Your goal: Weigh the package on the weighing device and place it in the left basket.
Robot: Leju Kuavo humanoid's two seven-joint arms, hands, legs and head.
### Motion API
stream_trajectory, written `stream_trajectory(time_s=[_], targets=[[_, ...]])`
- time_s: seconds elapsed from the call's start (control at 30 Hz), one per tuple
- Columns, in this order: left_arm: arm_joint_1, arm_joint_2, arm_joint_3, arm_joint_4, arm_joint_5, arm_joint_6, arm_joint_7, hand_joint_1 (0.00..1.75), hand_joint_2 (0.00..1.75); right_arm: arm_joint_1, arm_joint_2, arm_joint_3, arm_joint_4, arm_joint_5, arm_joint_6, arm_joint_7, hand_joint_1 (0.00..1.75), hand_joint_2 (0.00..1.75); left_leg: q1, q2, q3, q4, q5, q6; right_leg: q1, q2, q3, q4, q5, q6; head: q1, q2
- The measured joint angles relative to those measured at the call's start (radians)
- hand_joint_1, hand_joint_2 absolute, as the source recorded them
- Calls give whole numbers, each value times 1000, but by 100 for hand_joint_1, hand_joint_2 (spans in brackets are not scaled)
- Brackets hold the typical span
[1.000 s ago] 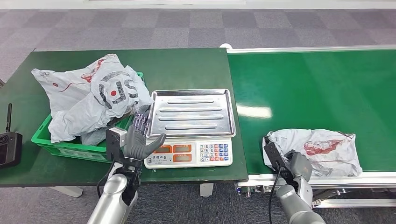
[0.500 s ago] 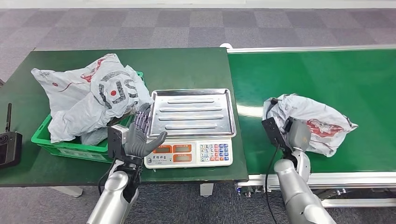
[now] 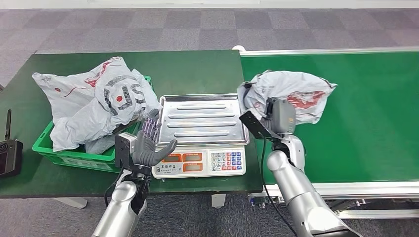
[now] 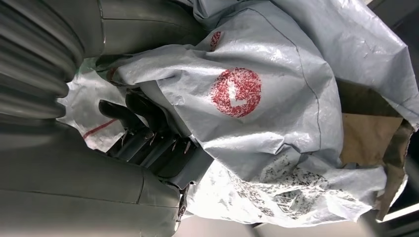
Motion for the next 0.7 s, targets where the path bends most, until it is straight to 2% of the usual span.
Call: stream_trajectory(time_s=[0.2,0.33,0.47,0.7], targets=[[0,0,1,0,-1,6,-6,0,175,2,53,176,-25,58,-21,35,175,175,0,0,0,0,0,0,0,0,-1,0,0,-1,0,0],[0,0,2,2,-1,7,-7,0,175,7,78,260,-39,57,-15,62,175,175,1,0,-1,0,0,0,0,0,-1,0,-1,-1,0,0],[0,0,3,3,-1,8,-7,0,175,16,84,316,-68,37,-3,80,3,175,1,0,-1,0,0,0,0,0,-1,0,0,-1,0,0],[0,0,3,3,-2,7,-5,0,175,32,78,366,-115,-27,31,113,0,175,0,0,-1,0,0,0,0,0,-2,0,0,-1,0,0]])
